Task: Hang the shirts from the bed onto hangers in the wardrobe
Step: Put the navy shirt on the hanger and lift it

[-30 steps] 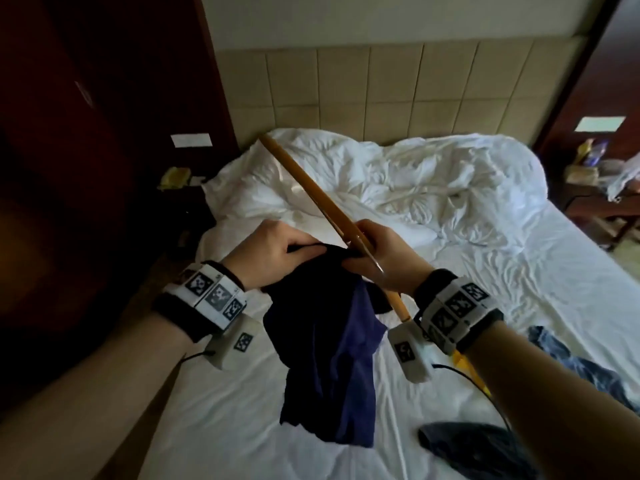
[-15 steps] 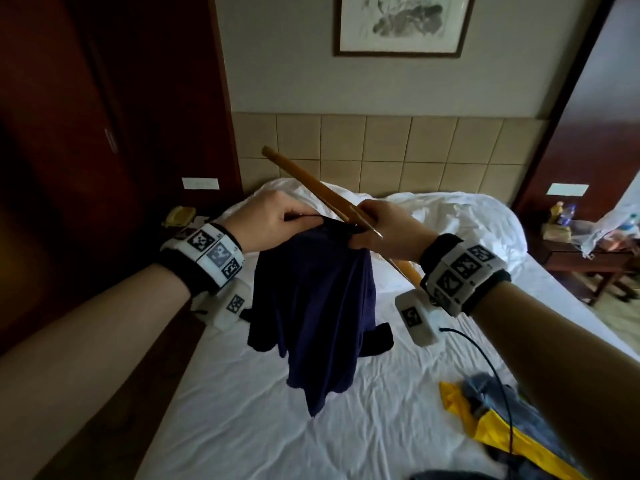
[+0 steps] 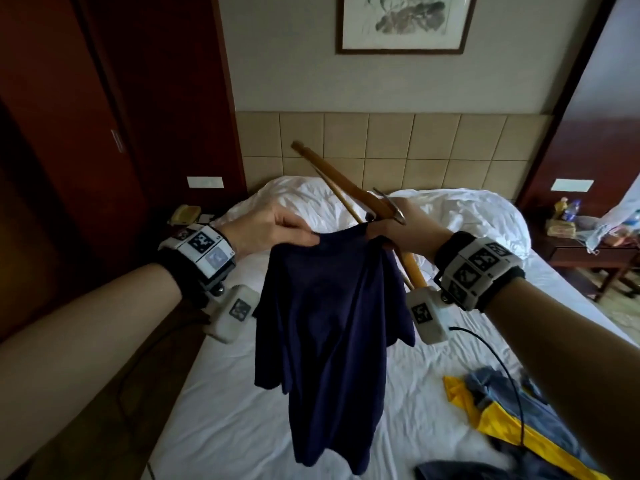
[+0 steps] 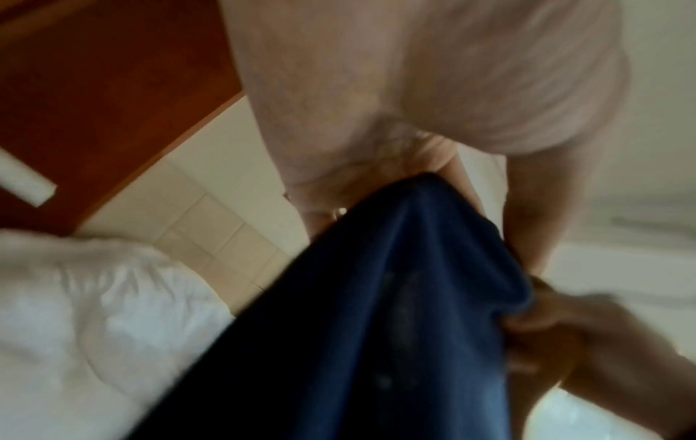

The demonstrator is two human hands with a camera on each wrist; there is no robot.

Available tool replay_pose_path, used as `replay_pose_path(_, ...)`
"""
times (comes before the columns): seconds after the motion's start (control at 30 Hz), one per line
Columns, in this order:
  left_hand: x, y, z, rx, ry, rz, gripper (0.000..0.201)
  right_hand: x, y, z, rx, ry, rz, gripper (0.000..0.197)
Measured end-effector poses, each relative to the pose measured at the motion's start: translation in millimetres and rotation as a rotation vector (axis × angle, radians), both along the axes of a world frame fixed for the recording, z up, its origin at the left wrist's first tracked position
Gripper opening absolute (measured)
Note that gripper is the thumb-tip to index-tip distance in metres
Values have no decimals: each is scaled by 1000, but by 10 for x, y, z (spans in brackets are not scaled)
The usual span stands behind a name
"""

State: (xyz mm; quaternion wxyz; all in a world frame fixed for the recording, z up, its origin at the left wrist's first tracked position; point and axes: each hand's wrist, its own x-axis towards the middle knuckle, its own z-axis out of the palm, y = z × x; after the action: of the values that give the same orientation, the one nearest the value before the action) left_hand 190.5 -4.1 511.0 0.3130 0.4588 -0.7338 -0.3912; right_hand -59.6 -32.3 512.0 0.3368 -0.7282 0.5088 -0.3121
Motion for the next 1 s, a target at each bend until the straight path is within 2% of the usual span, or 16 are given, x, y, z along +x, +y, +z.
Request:
replay_pose_path(0.1, 160, -7, -74, -20, -447, -63, 47, -48, 24, -8, -1, -15, -13, 14)
replay_pose_path(0.23, 258, 56, -154, -12, -1022, -160, 38, -51, 110, -59, 32, 43, -44, 14)
replay_pose_path(0.4, 138, 108, -205, -248, -1540, -234, 36, 2, 207, -159, 90, 89, -9, 33)
replay_pose_path(0.47, 138, 97, -205, -321, -1675, -202, 41, -19, 237, -204, 94, 113, -15, 24)
replay_pose_path(0.57, 167, 73, -198, -318, -1742, -100, 41, -74, 283, -281, 135, 111, -52, 15)
replay_pose_path(0.67, 139, 40, -152, -267, -1633, -49, 34, -123, 336, -364, 194, 77, -44, 18)
replay_pose_path(0.77, 70, -7, -42, -239, -1535, -46, 34, -212, 362, -354, 209, 16, -67, 11)
replay_pose_path(0.87, -2, -68, 68, -279, -1578, -33, 32, -347, 385, -119, 114, -30, -102, 14)
replay_pose_path(1.0, -20, -184, 156, -248, -1663, 15, 30, -464, 519, 250, 106, -146, -12, 9)
